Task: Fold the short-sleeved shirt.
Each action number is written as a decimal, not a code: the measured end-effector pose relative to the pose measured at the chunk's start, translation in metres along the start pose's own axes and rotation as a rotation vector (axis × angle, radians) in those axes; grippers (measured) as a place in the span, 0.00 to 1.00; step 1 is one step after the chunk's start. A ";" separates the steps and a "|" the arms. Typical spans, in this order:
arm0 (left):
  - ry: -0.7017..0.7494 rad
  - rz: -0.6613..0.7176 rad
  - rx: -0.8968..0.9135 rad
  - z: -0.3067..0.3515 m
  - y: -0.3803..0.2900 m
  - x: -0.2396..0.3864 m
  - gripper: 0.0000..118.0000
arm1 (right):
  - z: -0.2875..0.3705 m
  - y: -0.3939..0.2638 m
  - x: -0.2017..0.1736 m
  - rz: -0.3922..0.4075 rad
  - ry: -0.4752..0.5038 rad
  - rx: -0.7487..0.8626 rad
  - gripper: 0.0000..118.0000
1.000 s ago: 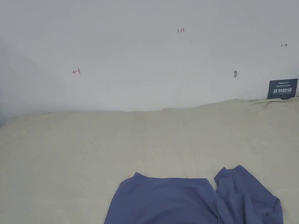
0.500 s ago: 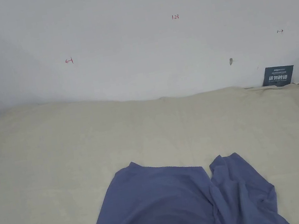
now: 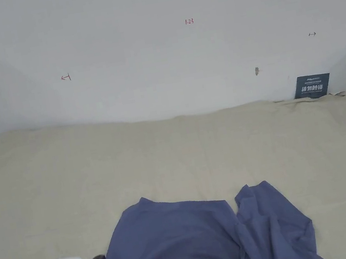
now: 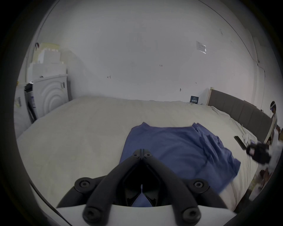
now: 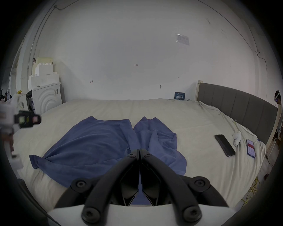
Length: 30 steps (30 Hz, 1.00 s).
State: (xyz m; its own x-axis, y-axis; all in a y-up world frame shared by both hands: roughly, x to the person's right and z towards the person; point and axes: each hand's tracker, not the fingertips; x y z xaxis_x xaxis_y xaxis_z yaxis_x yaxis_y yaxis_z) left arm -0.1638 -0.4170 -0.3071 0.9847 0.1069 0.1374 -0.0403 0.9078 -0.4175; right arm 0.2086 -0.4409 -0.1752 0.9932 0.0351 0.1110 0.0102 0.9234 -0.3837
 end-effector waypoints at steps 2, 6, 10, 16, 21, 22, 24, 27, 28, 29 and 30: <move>-0.041 0.007 -0.042 -0.044 0.024 -0.001 0.00 | -0.007 0.001 0.000 -0.009 0.011 -0.009 0.00; -0.066 -0.038 -0.193 -0.138 0.058 -0.003 0.05 | -0.026 0.001 0.000 -0.001 0.017 -0.025 0.00; -0.046 -0.036 -0.300 -0.208 0.072 -0.005 0.47 | -0.042 0.004 0.000 0.010 0.019 -0.045 0.00; 0.016 -0.099 -0.396 -0.278 0.062 0.002 0.72 | -0.063 0.007 0.001 0.031 0.013 -0.078 0.00; 0.069 -0.168 -0.511 -0.316 0.045 0.013 0.65 | -0.077 0.006 0.000 0.054 0.009 -0.098 0.00; 0.099 -0.201 -0.528 -0.316 0.042 0.018 0.55 | -0.078 0.005 0.001 0.055 0.010 -0.102 0.00; 0.084 -0.208 -0.526 -0.320 0.038 0.027 0.50 | -0.080 0.004 0.000 0.061 0.008 -0.110 0.00; 0.085 -0.209 -0.517 -0.320 0.040 0.030 0.26 | -0.082 0.002 0.004 0.047 0.008 -0.119 0.00; 0.077 -0.240 -0.516 -0.319 0.040 0.035 0.13 | -0.083 0.003 0.004 0.044 0.005 -0.127 0.00; 0.066 -0.273 -0.511 -0.318 0.039 0.039 0.00 | -0.084 0.002 0.006 0.040 0.000 -0.138 0.00; 0.072 -0.297 -0.506 -0.316 0.040 0.037 0.00 | -0.086 0.002 0.010 0.031 -0.009 -0.147 0.00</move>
State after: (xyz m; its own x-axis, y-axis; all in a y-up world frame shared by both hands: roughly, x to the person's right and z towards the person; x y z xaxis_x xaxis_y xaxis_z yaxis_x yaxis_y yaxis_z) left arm -0.0752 -0.5051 -0.6022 0.9511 -0.1660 0.2605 0.3076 0.5865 -0.7492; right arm 0.2283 -0.4720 -0.2541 0.9922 0.0667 0.1048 -0.0030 0.8561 -0.5167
